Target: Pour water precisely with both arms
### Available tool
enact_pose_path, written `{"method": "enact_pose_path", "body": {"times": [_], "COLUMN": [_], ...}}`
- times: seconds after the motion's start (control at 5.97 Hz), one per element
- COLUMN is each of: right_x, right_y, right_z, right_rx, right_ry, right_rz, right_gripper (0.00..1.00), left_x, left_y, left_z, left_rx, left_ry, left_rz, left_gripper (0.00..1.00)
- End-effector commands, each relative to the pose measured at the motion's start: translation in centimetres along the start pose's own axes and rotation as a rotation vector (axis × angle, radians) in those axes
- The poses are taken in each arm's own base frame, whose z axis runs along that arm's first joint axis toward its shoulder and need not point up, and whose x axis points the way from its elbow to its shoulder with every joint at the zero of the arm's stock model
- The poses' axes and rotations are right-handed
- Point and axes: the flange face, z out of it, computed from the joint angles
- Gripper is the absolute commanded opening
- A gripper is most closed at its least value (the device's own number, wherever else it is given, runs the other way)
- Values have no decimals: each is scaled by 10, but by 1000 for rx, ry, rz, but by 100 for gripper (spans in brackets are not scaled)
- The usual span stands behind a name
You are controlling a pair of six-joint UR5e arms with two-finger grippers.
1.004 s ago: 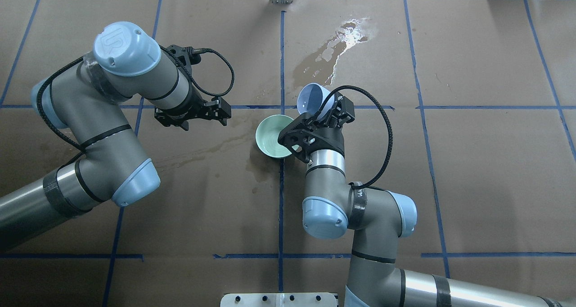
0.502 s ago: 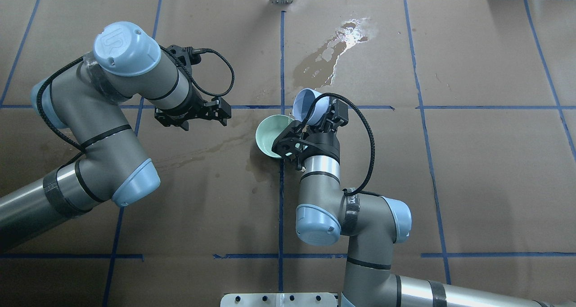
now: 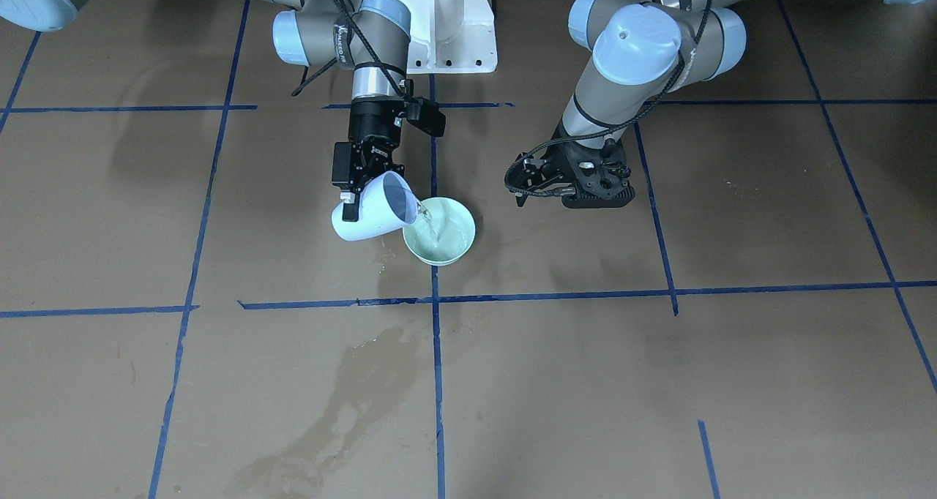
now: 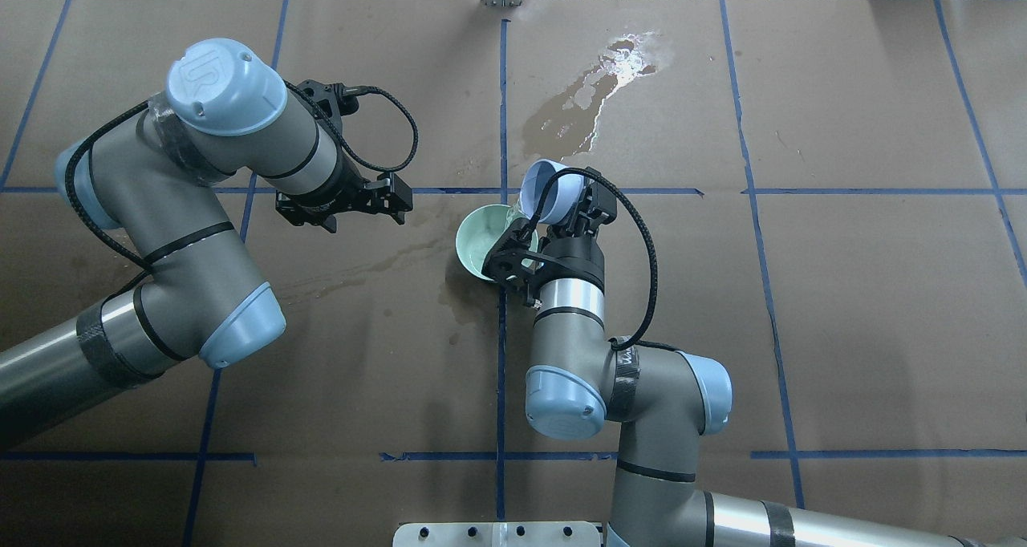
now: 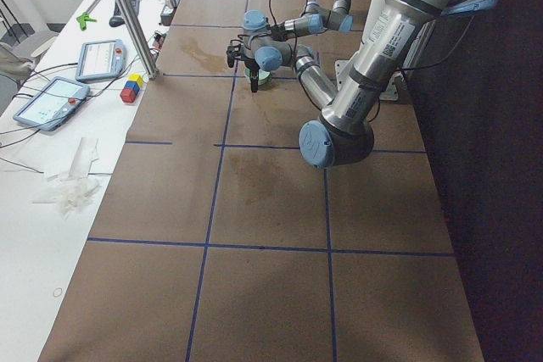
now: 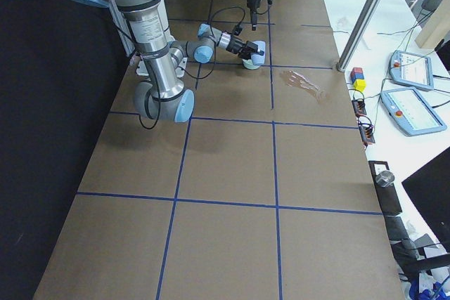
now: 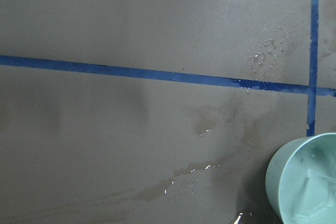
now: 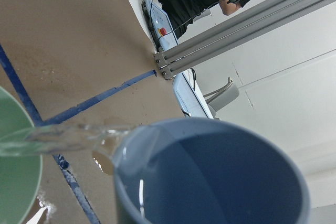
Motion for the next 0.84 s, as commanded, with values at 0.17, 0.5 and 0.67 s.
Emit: {"method": "enact_pose_path", "body": {"times": [0.17,0.5,0.67], "right_x": [0,0,0], "right_y": [1,1,1], "right_z": [0,0,0], "right_rx": [0,0,0], "right_ry": [3,3,3], "right_rz": [-17,-20,-20], "right_gripper": [0,0,0], "left_x": [0,0,0], "left_y": [1,1,1], "left_z": [-1,-2,-2], "left_rx": [0,0,0], "left_ry": [2,3,3], "left_rz": [1,2,2], "left_gripper": [100,100,100]}}
